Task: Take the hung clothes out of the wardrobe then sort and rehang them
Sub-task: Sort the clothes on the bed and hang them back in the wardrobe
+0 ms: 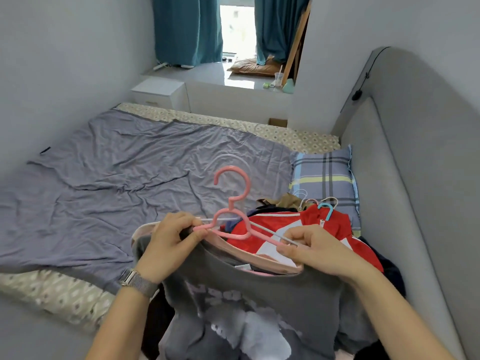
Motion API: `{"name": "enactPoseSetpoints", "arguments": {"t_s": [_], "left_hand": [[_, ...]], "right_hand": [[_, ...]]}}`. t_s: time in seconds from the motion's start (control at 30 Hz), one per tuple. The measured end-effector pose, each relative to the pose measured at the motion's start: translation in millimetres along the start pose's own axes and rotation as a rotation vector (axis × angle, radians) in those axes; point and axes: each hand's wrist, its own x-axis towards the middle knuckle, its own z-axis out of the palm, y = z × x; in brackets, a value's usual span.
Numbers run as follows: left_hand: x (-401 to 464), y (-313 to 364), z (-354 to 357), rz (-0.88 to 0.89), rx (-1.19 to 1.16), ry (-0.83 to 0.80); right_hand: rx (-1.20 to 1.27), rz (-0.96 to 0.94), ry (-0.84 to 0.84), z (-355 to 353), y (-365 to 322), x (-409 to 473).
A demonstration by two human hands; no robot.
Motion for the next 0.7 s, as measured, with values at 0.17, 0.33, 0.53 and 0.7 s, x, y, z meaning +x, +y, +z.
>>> {"name": "enactPoseSetpoints", "arguments": {"t_s": [0.17, 0.33, 0.53, 0.7], "left_hand": [[-61.4, -14.8, -89.3, -0.084, 0.053, 0.116], [-154.8, -38.8, -181.0, -0.240, 0.165, 0.246], [-294.4, -49.4, -263.4, -0.509, 0.240, 0.542], [-411.8, -41.3, -309.8, -0.680, 0.338, 0.790]], "right_hand": [[0.110, -0.069, -0.137, 68.3, -61.2, 23.5], [0.065, -0.118, -0.330, 166.3, -117.4, 54.4], [-0.133, -0.346, -0.557, 308.8, -191.7, 74.3], [-0.139, -0.476, -0.823, 428.7, -243.7, 68.9]]}}
